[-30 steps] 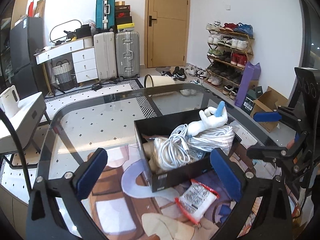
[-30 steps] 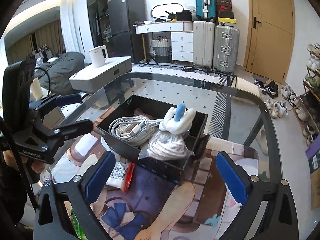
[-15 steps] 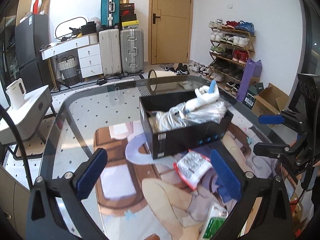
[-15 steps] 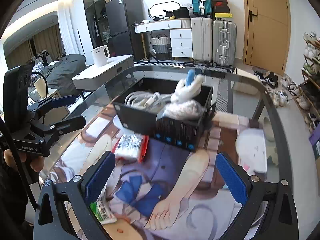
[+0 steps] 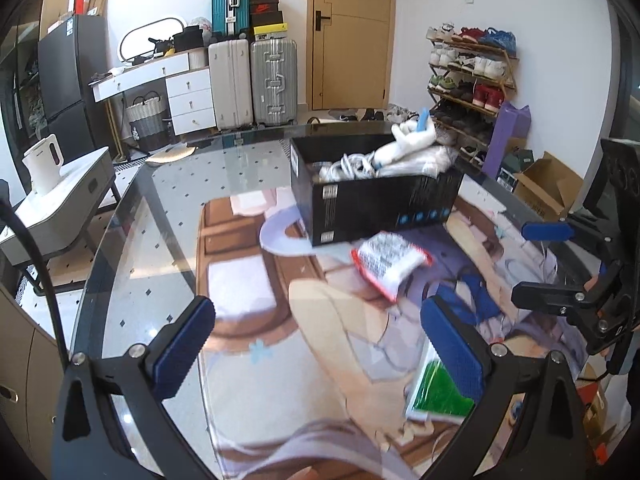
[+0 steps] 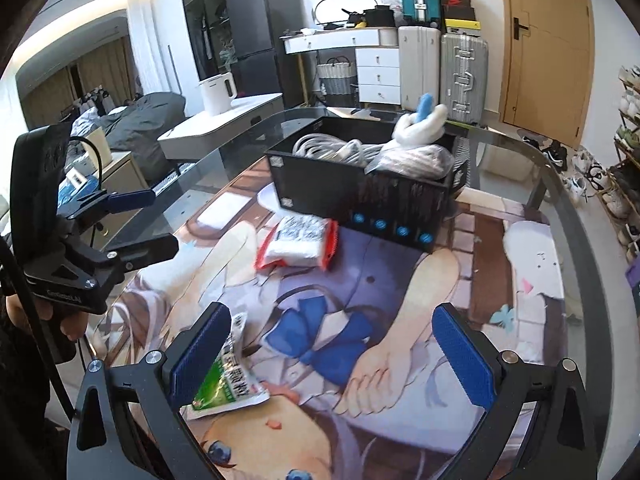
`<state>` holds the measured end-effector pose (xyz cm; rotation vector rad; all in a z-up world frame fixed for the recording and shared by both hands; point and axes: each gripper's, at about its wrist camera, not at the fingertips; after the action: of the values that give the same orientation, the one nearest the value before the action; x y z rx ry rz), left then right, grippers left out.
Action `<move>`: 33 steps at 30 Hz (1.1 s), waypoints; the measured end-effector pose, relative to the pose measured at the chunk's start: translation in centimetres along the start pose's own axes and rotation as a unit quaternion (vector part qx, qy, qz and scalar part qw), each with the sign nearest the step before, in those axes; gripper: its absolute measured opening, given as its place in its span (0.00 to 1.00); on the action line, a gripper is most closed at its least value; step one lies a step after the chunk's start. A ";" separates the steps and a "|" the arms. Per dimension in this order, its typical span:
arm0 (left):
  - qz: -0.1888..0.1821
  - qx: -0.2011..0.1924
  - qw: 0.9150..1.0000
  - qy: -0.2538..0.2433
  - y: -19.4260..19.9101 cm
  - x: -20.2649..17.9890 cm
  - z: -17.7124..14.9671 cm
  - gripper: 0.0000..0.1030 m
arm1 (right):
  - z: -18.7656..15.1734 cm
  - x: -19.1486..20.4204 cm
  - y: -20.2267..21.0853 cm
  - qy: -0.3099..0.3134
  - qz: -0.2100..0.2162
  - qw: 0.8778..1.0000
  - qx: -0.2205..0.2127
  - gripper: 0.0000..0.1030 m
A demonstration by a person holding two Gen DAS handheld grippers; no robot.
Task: Organize soft objects
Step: 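Move both tools back over the green packet and red-and-white packet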
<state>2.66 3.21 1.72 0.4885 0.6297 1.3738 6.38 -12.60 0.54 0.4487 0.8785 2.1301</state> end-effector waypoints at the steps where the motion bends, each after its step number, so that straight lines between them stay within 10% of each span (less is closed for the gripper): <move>1: 0.001 0.002 1.000 0.001 0.1 0.1 -0.2 1.00 | -0.2 0.4 -0.1 0.003 0.002 1.000 0.001 0.99; 33: 0.008 0.031 0.999 0.018 -0.2 1.7 -3.3 1.00 | -2.5 5.9 -6.0 0.081 0.024 0.994 0.069 0.99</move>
<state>0.79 4.74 -1.08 0.5219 0.7007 1.3844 4.39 -6.38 -5.31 0.3739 1.1214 2.1810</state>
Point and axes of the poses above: each gripper's, at about its wrist camera, not at the fingertips, and y roughly against the way its jaws point, x to its left, z to its top, and after that the axes turned 7 degrees about y, right-handed
